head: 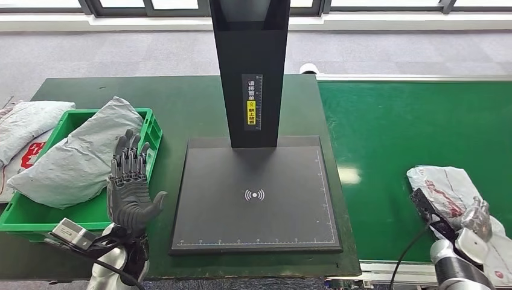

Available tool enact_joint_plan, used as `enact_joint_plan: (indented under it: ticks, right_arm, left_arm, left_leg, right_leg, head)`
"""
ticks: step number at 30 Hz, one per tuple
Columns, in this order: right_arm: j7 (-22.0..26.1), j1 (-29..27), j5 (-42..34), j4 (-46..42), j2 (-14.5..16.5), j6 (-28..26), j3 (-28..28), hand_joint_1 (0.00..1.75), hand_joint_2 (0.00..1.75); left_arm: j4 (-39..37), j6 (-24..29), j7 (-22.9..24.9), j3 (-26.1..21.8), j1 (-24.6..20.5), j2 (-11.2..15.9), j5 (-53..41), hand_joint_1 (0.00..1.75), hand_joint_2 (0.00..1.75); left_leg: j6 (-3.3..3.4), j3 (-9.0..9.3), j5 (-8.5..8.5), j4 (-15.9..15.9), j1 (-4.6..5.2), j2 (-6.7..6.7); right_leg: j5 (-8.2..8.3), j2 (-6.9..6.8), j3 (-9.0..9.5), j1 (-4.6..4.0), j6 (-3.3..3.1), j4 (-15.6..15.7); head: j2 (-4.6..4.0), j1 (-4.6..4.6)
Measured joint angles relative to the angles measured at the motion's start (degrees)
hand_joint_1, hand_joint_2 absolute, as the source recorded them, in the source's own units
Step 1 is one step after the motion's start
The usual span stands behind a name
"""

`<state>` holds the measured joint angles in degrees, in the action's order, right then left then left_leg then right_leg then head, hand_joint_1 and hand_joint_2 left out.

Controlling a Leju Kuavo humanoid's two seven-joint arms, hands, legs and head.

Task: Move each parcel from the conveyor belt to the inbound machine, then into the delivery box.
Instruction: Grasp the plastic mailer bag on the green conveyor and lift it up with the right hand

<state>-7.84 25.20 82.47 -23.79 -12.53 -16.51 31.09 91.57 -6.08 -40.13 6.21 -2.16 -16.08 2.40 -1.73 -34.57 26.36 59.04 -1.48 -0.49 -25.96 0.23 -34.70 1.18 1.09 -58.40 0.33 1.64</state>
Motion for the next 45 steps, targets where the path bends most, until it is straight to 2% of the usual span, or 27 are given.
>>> enact_joint_plan:
  ticks: [6, 14, 18, 23, 32, 35, 39, 45]
  right_arm:
    - [-4.12, 0.12, 0.24, 1.55, -0.42, 6.11, -0.05, 0.0, 1.75]
    - [-5.31, 1.55, 0.44, 2.63, -0.76, 14.17, -0.33, 0.03, 1.75]
    - [-5.34, 1.96, 0.47, 2.91, -0.8, 15.27, -0.56, 1.75, 1.75]
    - [-5.36, 2.13, 0.82, 2.96, -0.84, 15.02, -1.3, 1.75, 1.75]
    - [-5.38, 2.72, 1.33, 2.95, -0.6, 9.76, -2.25, 1.75, 1.75]
    - [-2.68, 2.73, 1.19, 2.38, 0.14, 2.58, -2.79, 1.75, 1.75]
    - [6.09, 1.24, -1.33, -4.84, 3.95, -12.35, -4.56, 1.75, 1.75]
    - [12.79, -4.1, -6.59, -20.81, 10.13, -18.14, -10.49, 1.75, 1.75]
  left_arm:
    - [-0.35, 0.81, 0.0, 0.0, -0.01, 0.04, -1.14, 0.0, 1.75]
    - [-1.77, 2.0, 0.85, 0.0, -1.32, 0.05, -2.41, 0.0, 1.75]
    - [-2.35, 2.31, 1.04, 0.0, -1.65, 0.05, -2.82, 0.0, 1.75]
    - [-2.48, 3.12, 1.94, 0.0, -1.77, -0.03, -3.92, 0.0, 1.75]
    - [-2.08, 4.8, 2.9, 0.0, -1.46, -0.31, -5.95, 0.0, 1.75]
    - [-1.5, 5.45, 3.04, 0.0, -0.89, -0.43, -6.31, 0.0, 1.75]
    - [0.23, 6.11, 3.15, 0.0, 0.68, -0.72, -6.73, 0.0, 1.75]
    - [1.18, 6.7, 3.07, 0.0, 1.98, -0.94, -6.82, 0.0, 1.75]
  left_leg:
    - [0.0, 0.0, 0.0, 0.0, 0.0, -0.01]
    - [0.0, 0.04, 0.0, 0.01, 0.0, 0.01]
    - [0.01, 0.08, 0.0, 0.05, 0.0, 0.0]
    - [0.02, 0.08, 0.0, 0.07, 0.0, -0.02]
    - [0.02, 0.04, -0.01, 0.07, 0.0, -0.05]
    - [0.02, -0.04, -0.01, 0.06, 0.0, -0.05]
    - [0.01, 0.03, -0.01, 0.06, -0.03, 0.05]
    - [-0.03, -0.07, -0.05, 0.05, -0.07, -0.24]
  right_leg:
    - [0.0, 0.0, 0.0, 0.0, 0.0, 0.0]
    - [0.0, 0.0, 0.05, 0.0, 0.01, 0.0]
    - [0.01, 0.0, 0.12, -0.01, 0.02, 0.0]
    - [0.03, -0.01, 0.17, 0.01, 0.06, 0.0]
    - [0.05, -0.02, 0.16, 0.0, 0.08, 0.0]
    - [0.05, -0.01, 0.13, 0.0, 0.08, -0.03]
    - [0.04, 0.08, 0.06, -0.04, 0.07, -0.04]
    - [-0.02, -0.19, 0.07, -0.08, 0.04, -0.05]
  head:
    - [0.01, 0.0]
    - [0.0, 0.0]
    - [0.0, 0.0]
    - [0.01, 0.0]
    - [0.0, 0.0]
    - [0.01, 0.0]
    - [0.01, 0.0]
    - [0.01, 0.0]
